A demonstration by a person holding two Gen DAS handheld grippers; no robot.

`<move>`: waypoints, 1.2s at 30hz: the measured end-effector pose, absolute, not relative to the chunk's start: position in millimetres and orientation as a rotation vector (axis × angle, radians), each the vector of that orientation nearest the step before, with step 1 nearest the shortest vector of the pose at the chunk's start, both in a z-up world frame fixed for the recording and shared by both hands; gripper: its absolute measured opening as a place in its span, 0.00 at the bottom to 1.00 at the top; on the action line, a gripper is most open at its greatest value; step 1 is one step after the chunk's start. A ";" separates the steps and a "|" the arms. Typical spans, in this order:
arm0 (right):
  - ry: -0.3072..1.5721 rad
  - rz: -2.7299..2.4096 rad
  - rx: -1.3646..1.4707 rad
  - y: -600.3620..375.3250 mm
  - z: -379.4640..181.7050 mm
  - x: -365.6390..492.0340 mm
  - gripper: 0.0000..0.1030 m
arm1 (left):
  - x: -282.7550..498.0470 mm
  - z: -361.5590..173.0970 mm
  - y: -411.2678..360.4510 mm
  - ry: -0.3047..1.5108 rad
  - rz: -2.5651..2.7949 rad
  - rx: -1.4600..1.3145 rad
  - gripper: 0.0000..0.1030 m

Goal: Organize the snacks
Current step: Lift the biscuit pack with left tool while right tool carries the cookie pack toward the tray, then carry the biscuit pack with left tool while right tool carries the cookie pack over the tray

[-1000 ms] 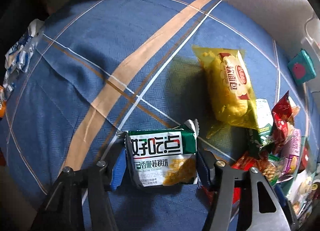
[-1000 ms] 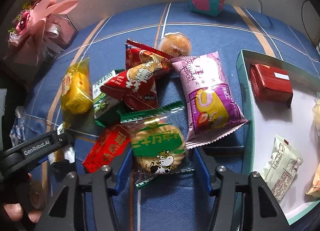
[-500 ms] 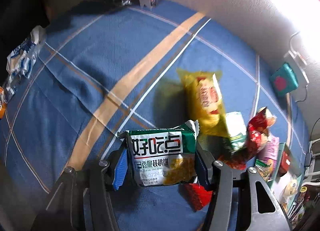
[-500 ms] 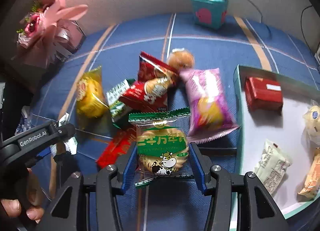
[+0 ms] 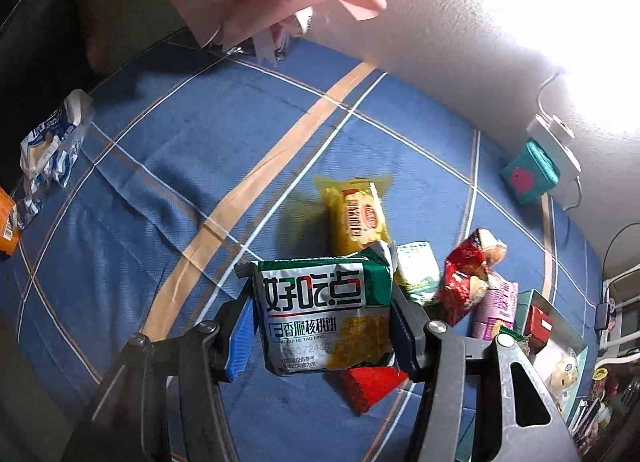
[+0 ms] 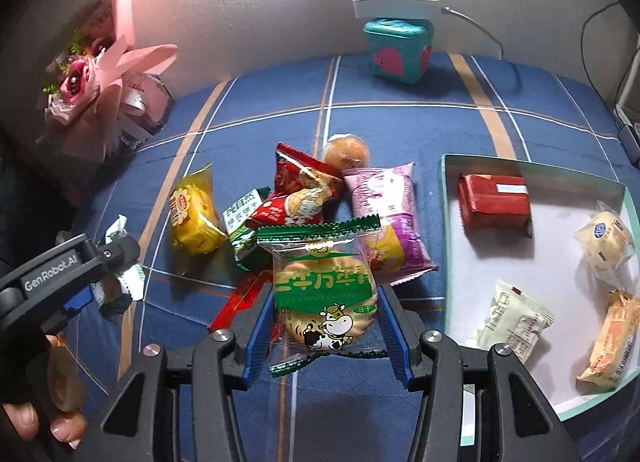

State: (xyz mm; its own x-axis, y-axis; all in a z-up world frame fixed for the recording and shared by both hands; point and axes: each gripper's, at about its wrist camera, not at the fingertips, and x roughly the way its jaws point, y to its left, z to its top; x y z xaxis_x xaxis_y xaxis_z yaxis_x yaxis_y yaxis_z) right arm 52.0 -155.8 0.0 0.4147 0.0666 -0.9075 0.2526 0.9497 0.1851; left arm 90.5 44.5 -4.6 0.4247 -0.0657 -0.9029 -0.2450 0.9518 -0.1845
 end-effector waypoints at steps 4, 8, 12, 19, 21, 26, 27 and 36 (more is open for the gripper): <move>1.134 -0.159 0.321 -171.8 4.2 45.2 0.51 | 89.4 -2.3 34.9 1.133 0.089 -0.302 0.58; 1.122 -0.231 0.349 -195.0 7.4 37.3 0.51 | 91.9 -4.7 23.7 1.139 0.066 -0.289 0.58; 1.122 -0.311 0.379 -223.0 7.7 28.1 0.51 | 91.1 -2.9 8.0 1.142 0.039 -0.273 0.58; 1.122 -0.413 0.471 -272.9 4.9 8.8 0.51 | 86.0 1.0 -42.1 1.149 -0.069 -0.211 0.58; 1.120 -0.446 0.497 -286.2 5.1 1.2 0.51 | 83.7 2.3 -59.2 1.150 -0.104 -0.186 0.58; 1.107 -0.505 0.548 -313.3 7.6 -14.4 0.51 | 71.5 3.4 -113.5 1.155 -0.219 -0.097 0.58; 1.103 -0.516 0.557 -318.2 8.7 -17.7 0.51 | 69.0 3.2 -122.2 1.157 -0.239 -0.083 0.58; 1.060 -0.579 0.605 -348.6 20.6 -42.1 0.52 | 41.1 -7.9 -201.1 1.179 -0.427 0.057 0.58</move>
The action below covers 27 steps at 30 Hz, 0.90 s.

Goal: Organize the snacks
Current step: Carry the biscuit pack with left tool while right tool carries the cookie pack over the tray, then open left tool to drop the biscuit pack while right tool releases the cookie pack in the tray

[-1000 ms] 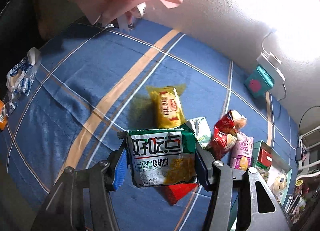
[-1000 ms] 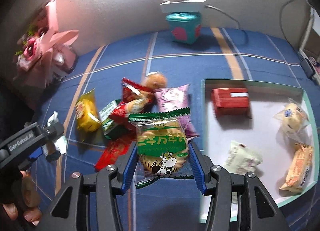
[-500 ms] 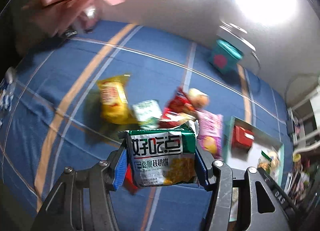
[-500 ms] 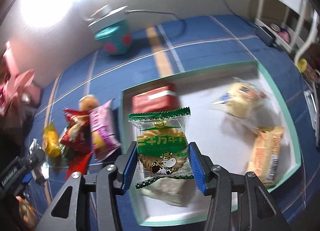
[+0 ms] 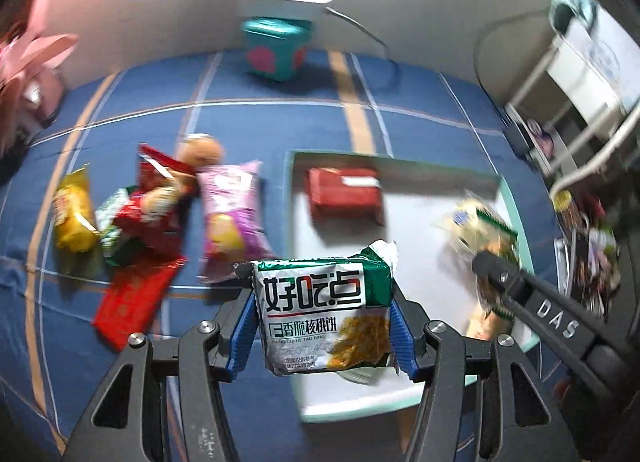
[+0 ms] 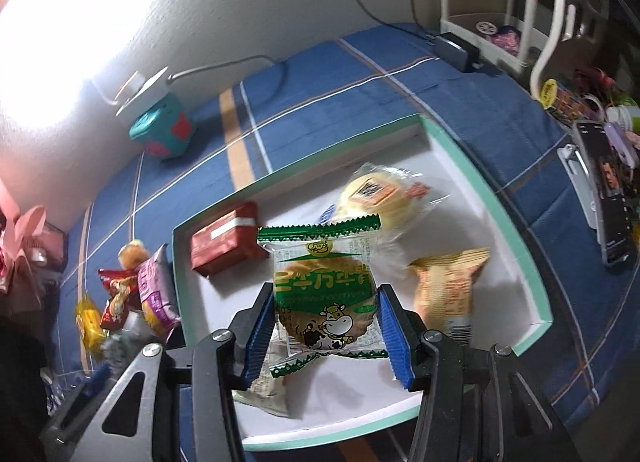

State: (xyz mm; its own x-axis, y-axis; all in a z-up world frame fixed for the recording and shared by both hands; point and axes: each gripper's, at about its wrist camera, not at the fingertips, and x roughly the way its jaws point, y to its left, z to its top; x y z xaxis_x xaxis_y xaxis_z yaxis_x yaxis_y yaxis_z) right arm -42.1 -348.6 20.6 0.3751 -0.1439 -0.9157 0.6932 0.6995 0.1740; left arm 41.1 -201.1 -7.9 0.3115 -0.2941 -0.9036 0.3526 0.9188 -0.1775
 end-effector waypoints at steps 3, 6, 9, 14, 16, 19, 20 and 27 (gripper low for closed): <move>1.049 -0.593 0.611 -354.6 23.6 -48.2 0.52 | 36.8 -14.8 -214.1 1.185 -0.444 0.092 0.58; 1.046 -0.599 0.618 -358.3 23.8 -51.2 0.52 | 37.3 -18.3 -219.7 1.181 -0.448 0.102 0.58; 1.050 -0.592 0.626 -359.5 21.2 -49.6 0.52 | 40.3 -20.3 -223.3 1.170 -0.450 0.108 0.58; 1.060 -0.550 0.636 -358.5 13.2 -40.4 0.52 | 47.5 -27.3 -230.7 1.150 -0.443 0.127 0.58; 1.063 -0.535 0.638 -358.7 9.3 -35.5 0.52 | 49.6 -29.7 -234.1 1.140 -0.448 0.138 0.58; 1.068 -0.527 0.649 -359.2 2.9 -31.2 0.52 | 52.2 -34.4 -238.4 1.130 -0.453 0.146 0.58; 1.068 -0.524 0.653 -359.7 1.3 -30.1 0.52 | 52.7 -35.8 -240.3 1.127 -0.456 0.152 0.58; 1.053 -0.506 0.658 -362.7 -1.5 -25.2 0.52 | 53.4 -45.6 -251.4 1.109 -0.480 0.182 0.58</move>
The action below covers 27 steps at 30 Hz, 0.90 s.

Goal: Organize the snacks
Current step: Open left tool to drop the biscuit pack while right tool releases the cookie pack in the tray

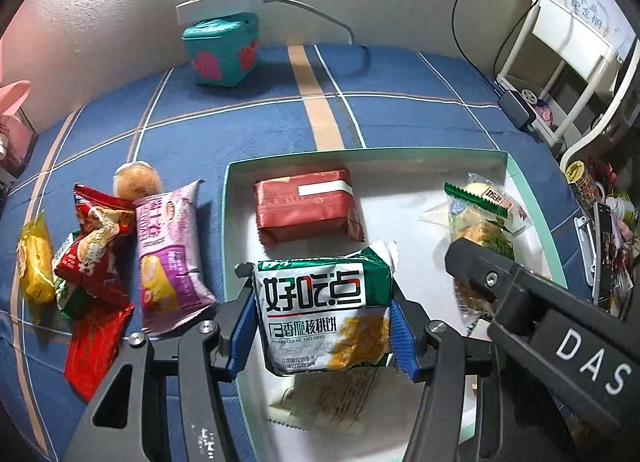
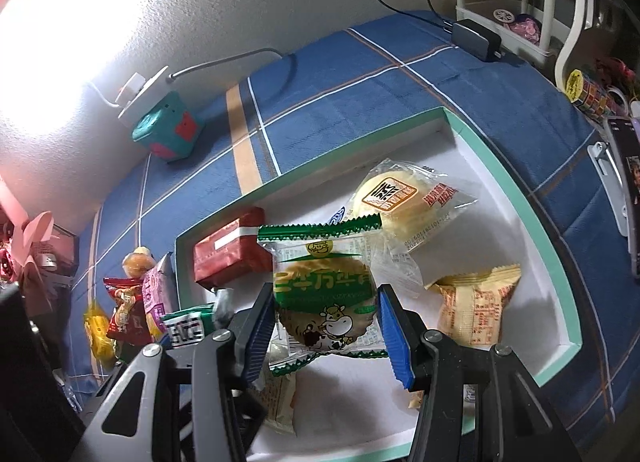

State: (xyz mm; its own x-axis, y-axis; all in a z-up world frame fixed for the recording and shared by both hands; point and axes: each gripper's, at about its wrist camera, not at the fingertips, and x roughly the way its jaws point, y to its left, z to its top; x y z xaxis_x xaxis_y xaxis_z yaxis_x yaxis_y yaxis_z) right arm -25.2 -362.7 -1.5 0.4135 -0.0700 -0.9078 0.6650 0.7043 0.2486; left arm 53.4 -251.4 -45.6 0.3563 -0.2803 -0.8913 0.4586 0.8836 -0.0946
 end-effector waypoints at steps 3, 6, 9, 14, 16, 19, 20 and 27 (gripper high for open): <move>1.052 -0.501 0.665 -364.4 -4.4 -23.3 0.52 | 54.3 -49.6 -254.6 1.104 -0.478 0.196 0.58; 1.052 -0.500 0.676 -366.3 -7.4 -22.2 0.52 | 55.3 -52.4 -255.8 1.108 -0.475 0.195 0.58; 1.053 -0.497 0.679 -365.2 -9.0 -21.5 0.52 | 54.8 -53.7 -256.2 1.110 -0.472 0.195 0.59; 1.047 -0.505 0.685 -364.9 -8.1 -21.6 0.52 | 56.1 -51.6 -255.4 1.115 -0.466 0.178 0.62; 1.046 -0.504 0.692 -365.9 -7.4 -22.4 0.52 | 55.6 -49.0 -256.0 1.109 -0.472 0.178 0.62; 1.045 -0.503 0.696 -368.8 -5.8 -23.4 0.52 | 55.2 -42.1 -257.3 1.103 -0.485 0.173 0.70; 1.043 -0.502 0.697 -369.2 -4.5 -24.0 0.52 | 54.5 -40.0 -257.6 1.101 -0.488 0.174 0.70; 1.000 -0.488 0.673 -367.8 15.6 -26.2 0.52 | 56.6 -24.7 -252.6 1.108 -0.445 0.184 0.70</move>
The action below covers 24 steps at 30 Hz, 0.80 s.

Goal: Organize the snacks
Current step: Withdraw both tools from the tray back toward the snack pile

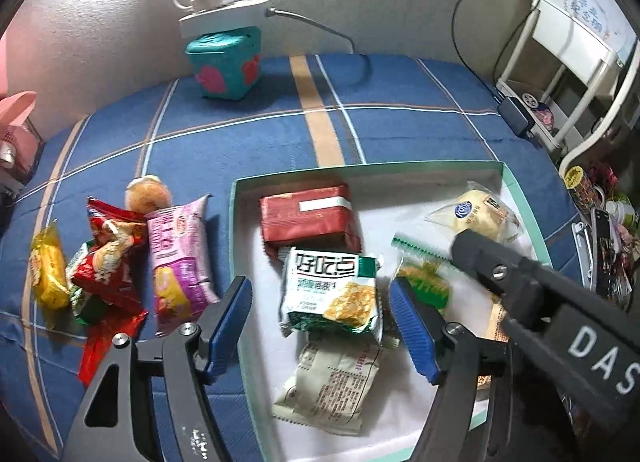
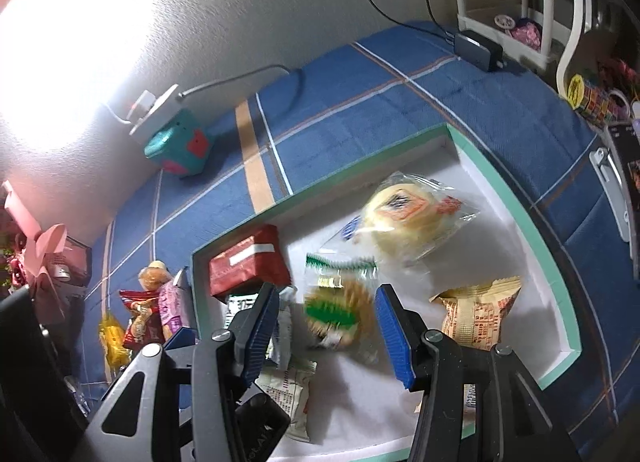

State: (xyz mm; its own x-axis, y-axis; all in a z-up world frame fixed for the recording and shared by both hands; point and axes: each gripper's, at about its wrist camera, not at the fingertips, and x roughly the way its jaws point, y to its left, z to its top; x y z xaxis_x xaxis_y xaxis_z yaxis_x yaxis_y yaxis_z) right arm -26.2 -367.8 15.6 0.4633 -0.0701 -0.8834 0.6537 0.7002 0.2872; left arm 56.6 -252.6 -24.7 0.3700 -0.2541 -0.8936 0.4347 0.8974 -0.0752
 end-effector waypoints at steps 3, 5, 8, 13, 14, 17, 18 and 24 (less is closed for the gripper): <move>0.981 -0.490 0.668 -368.4 23.1 -27.6 0.54 | 60.5 -23.0 -244.5 1.143 -0.394 0.185 0.70; 0.978 -0.492 0.664 -369.1 25.2 -28.5 0.55 | 63.9 -23.2 -236.9 1.163 -0.371 0.168 0.70; 0.996 -0.500 0.652 -369.3 23.4 -29.6 0.55 | 70.0 -25.8 -224.9 1.186 -0.336 0.127 0.70; 1.041 -0.495 0.634 -363.7 14.3 -24.1 0.55 | 83.1 -32.9 -193.0 1.216 -0.204 0.034 0.70; 1.049 -0.494 0.625 -361.1 13.3 -22.5 0.55 | 85.7 -34.3 -186.9 1.220 -0.182 0.020 0.70; 1.069 -0.472 0.597 -351.1 11.2 -16.5 0.55 | 92.8 -38.4 -168.3 1.233 -0.132 -0.006 0.71; 1.075 -0.461 0.588 -347.3 10.7 -14.1 0.55 | 95.0 -39.4 -164.1 1.236 -0.123 -0.007 0.72; 1.096 -0.415 0.529 -330.8 9.4 -3.6 0.68 | 101.4 -41.2 -141.7 1.228 -0.068 0.013 0.85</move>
